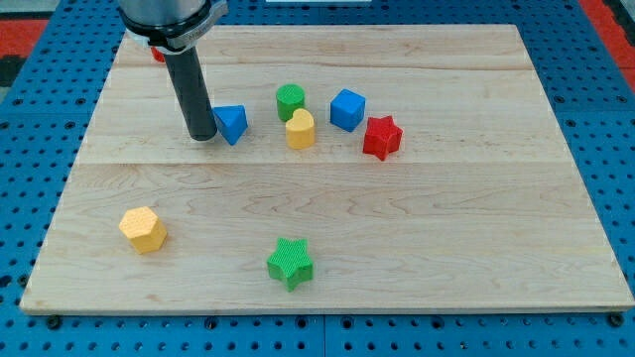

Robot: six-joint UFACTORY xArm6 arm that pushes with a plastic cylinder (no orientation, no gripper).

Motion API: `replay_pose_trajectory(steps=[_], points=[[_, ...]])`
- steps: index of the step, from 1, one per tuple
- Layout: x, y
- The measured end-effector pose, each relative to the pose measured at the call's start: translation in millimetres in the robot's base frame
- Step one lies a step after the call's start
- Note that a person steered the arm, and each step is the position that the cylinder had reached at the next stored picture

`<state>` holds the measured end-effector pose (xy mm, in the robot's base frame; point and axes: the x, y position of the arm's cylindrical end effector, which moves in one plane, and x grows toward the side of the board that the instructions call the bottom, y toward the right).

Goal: Move the hexagon to the bottom left of heart

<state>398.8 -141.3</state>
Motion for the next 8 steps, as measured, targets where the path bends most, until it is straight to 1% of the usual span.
replay_pose_trajectory(steps=[1,2,3,4,5,6,7,8], points=[[38,-18],[40,-71],[76,-88],[77,-105],[97,-137],[143,-150],[142,-97],[142,-26]])
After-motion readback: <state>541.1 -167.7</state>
